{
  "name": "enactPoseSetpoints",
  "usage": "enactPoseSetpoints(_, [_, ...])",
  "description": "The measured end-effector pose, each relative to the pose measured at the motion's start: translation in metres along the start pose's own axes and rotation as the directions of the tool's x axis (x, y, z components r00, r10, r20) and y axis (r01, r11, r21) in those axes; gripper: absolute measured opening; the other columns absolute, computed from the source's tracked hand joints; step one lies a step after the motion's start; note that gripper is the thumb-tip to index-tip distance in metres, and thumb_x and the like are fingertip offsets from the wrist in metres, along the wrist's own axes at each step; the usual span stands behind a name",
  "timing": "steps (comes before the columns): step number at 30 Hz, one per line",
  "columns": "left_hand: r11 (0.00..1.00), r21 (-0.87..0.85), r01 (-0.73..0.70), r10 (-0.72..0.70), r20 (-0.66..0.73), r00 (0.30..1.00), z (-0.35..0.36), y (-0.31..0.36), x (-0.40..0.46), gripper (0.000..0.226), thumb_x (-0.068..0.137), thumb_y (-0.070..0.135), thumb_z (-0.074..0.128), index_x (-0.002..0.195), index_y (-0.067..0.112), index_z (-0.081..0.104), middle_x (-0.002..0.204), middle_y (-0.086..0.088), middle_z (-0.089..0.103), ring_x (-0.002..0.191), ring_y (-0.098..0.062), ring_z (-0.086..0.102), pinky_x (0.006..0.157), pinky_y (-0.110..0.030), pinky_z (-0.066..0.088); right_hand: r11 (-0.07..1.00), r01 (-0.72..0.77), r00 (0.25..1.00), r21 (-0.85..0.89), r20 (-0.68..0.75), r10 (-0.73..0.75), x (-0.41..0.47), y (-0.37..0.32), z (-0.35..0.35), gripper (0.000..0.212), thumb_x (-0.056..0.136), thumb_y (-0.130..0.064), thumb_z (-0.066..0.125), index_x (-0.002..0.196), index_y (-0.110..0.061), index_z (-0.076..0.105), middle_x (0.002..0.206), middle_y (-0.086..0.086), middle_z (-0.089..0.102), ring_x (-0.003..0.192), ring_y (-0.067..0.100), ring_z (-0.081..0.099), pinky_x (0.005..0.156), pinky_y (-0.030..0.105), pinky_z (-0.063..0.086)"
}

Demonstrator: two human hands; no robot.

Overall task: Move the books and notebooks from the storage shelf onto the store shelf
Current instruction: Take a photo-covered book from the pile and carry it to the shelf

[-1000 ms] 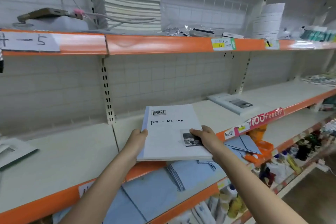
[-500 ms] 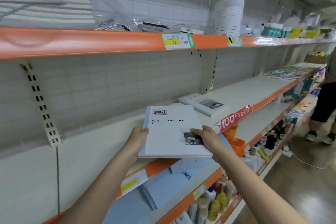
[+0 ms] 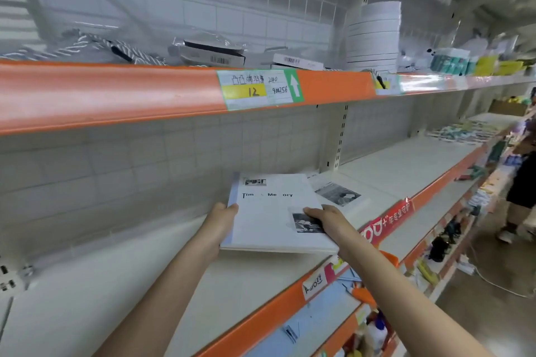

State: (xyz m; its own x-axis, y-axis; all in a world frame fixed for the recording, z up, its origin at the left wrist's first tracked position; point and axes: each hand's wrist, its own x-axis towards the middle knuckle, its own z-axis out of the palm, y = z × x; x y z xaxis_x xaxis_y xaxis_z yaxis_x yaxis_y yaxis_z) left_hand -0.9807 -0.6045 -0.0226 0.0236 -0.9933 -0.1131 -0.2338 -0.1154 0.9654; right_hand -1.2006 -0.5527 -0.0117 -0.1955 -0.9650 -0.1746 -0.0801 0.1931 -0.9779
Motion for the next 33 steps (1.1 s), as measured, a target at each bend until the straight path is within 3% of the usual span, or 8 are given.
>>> enactPoseSetpoints(6, [0.999, 0.049, -0.013, 0.013, 0.001, 1.000, 0.029, 0.008, 0.024, 0.020, 0.100, 0.024, 0.041, 0.095, 0.006, 0.044, 0.088, -0.005, 0.040, 0.085, -0.020, 0.039, 0.061, -0.026, 0.028, 1.000, -0.018, 1.000, 0.025, 0.010, 0.017, 0.031, 0.002, -0.024, 0.030, 0.093, -0.022, 0.057, 0.114, 0.000, 0.056, 0.090, 0.013, 0.067, 0.061, 0.020, 0.063, 0.045, 0.020, 0.046])
enactPoseSetpoints(12, [0.999, 0.050, -0.017, 0.019, -0.044, 0.999, 0.062, 0.022, 0.043, 0.022, 0.101, 0.023, 0.040, 0.081, 0.014, 0.039, 0.085, 0.001, 0.037, 0.089, -0.017, 0.032, 0.064, -0.027, 0.028, 1.000, -0.010, 0.999, 0.017, 0.050, 0.009, 0.072, 0.001, -0.051, 0.031, 0.093, -0.023, 0.057, 0.115, -0.002, 0.055, 0.089, 0.012, 0.067, 0.061, 0.020, 0.063, 0.044, 0.018, 0.045])
enactPoseSetpoints(14, [0.999, 0.041, -0.017, 0.020, -0.075, 0.997, 0.076, 0.025, 0.050, 0.018, 0.100, 0.022, 0.040, 0.087, 0.010, 0.040, 0.088, -0.002, 0.037, 0.086, -0.018, 0.035, 0.061, -0.027, 0.027, 1.000, 0.005, 0.997, 0.011, 0.073, -0.006, 0.089, -0.001, -0.063, 0.025, 0.094, -0.019, 0.055, 0.111, -0.001, 0.057, 0.084, 0.010, 0.066, 0.059, 0.019, 0.062, 0.042, 0.016, 0.044])
enactPoseSetpoints(18, [1.000, 0.005, 0.019, -0.018, -0.147, 0.989, 0.107, 0.026, 0.064, 0.027, 0.101, 0.023, 0.039, 0.075, 0.018, 0.037, 0.080, 0.005, 0.035, 0.073, -0.011, 0.037, 0.071, -0.026, 0.030, 0.999, 0.019, 0.991, -0.035, 0.137, -0.014, 0.122, -0.007, -0.087, 0.020, 0.093, -0.018, 0.056, 0.105, -0.001, 0.058, 0.078, 0.009, 0.064, 0.049, 0.014, 0.062, 0.040, 0.016, 0.043])
enactPoseSetpoints(21, [0.999, -0.007, 0.045, -0.045, -0.190, 0.981, 0.131, 0.024, 0.073, 0.024, 0.101, 0.026, 0.039, 0.109, 0.005, 0.048, 0.105, -0.007, 0.049, 0.094, -0.021, 0.046, 0.079, -0.028, 0.032, 0.998, 0.025, 0.984, -0.063, 0.177, -0.013, 0.146, -0.009, -0.109, 0.029, 0.093, -0.020, 0.057, 0.112, 0.001, 0.055, 0.095, 0.015, 0.067, 0.064, 0.020, 0.064, 0.048, 0.021, 0.046])
enactPoseSetpoints(24, [0.997, -0.032, 0.072, -0.077, -0.231, 0.970, 0.154, 0.024, 0.078, 0.033, 0.101, 0.027, 0.040, 0.120, 0.001, 0.046, 0.112, -0.008, 0.049, 0.103, -0.024, 0.048, 0.084, -0.031, 0.035, 0.996, 0.052, 0.971, -0.075, 0.237, -0.033, 0.164, -0.010, -0.131, 0.032, 0.093, -0.020, 0.057, 0.116, 0.002, 0.053, 0.101, 0.019, 0.067, 0.071, 0.024, 0.063, 0.054, 0.025, 0.048])
enactPoseSetpoints(28, [0.996, -0.069, 0.060, -0.078, -0.289, 0.954, 0.181, 0.021, 0.080, 0.021, 0.099, 0.022, 0.040, 0.081, 0.010, 0.042, 0.079, -0.009, 0.038, 0.071, -0.021, 0.038, 0.066, -0.030, 0.028, 0.992, 0.083, 0.948, -0.095, 0.315, -0.049, 0.182, -0.008, -0.153, 0.027, 0.094, -0.020, 0.055, 0.114, -0.001, 0.054, 0.091, 0.012, 0.067, 0.066, 0.019, 0.064, 0.050, 0.020, 0.047])
enactPoseSetpoints(33, [0.994, -0.079, 0.076, -0.099, -0.349, 0.932, 0.197, 0.012, 0.072, 0.017, 0.097, 0.023, 0.042, 0.085, 0.010, 0.042, 0.084, -0.009, 0.040, 0.075, -0.021, 0.039, 0.069, -0.032, 0.029, 0.989, 0.102, 0.920, -0.107, 0.388, -0.053, 0.191, -0.001, -0.165, 0.008, 0.095, -0.019, 0.054, 0.093, -0.012, 0.057, 0.079, 0.004, 0.067, 0.058, 0.012, 0.065, 0.052, 0.020, 0.048])
